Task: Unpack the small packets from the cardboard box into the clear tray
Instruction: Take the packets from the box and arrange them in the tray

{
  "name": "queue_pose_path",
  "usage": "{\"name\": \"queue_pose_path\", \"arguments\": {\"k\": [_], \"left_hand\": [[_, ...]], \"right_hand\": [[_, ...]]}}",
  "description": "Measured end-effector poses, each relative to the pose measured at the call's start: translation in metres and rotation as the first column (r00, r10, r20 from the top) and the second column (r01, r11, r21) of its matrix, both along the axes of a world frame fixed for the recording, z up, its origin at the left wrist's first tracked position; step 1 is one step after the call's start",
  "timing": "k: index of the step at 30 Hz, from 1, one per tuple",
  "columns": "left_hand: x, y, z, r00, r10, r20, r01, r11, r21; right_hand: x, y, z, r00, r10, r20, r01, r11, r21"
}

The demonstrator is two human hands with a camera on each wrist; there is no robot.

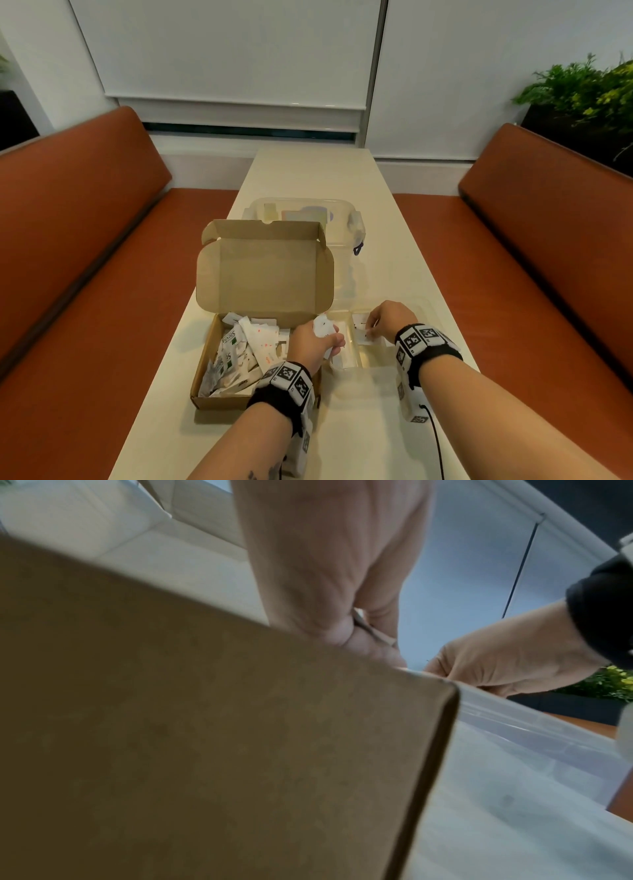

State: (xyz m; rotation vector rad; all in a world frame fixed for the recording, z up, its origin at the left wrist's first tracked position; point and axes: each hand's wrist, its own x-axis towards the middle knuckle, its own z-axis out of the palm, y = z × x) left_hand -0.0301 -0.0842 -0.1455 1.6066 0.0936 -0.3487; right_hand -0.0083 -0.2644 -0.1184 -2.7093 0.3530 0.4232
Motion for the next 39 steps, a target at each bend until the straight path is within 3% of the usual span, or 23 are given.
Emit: {"name": "queue_pose_path", "arguments": {"k": [13, 19, 24, 27, 30, 33, 35, 39], "left_hand": [[-0.001, 0.000, 0.003, 1.000, 0.008, -0.030, -0.009, 1.000, -0.019], [-0.001, 0.000, 0.005, 0.999, 0.006, -0.041, -0.007, 1.000, -0.013], [0.001, 0.000, 0.006, 0.999, -0.025, -0.043, 0.026, 0.999, 0.031], [0.002, 0.001, 0.008, 0.996, -0.051, -0.079, 0.050, 0.998, -0.025], [0.005, 0.002, 0.010, 0.992, -0.089, -0.086, 0.091, 0.996, 0.015], [0.005, 0.002, 0.011, 0.989, -0.132, -0.062, 0.139, 0.981, 0.132], [0.003, 0.002, 0.012, 0.982, -0.175, -0.070, 0.183, 0.975, 0.126], [0.002, -0.001, 0.019, 0.966, -0.154, -0.208, 0.134, 0.985, -0.104]], "right_hand": [[0.001, 0.008, -0.009, 0.981, 0.181, 0.062, -0.161, 0.957, -0.241], [0.002, 0.004, -0.015, 0.976, 0.199, 0.088, -0.172, 0.954, -0.244], [-0.001, 0.001, -0.016, 0.966, 0.121, 0.228, -0.100, 0.990, -0.104], [-0.008, 0.010, -0.010, 0.950, 0.022, 0.311, -0.072, 0.986, 0.152], [-0.015, 0.023, -0.005, 0.959, -0.001, 0.283, -0.115, 0.912, 0.393], [-0.018, 0.030, -0.003, 0.964, 0.035, 0.265, -0.150, 0.892, 0.427], [-0.019, 0.030, -0.002, 0.963, 0.037, 0.267, -0.152, 0.894, 0.423], [-0.021, 0.026, -0.004, 0.971, 0.019, 0.239, -0.129, 0.881, 0.455]]}}
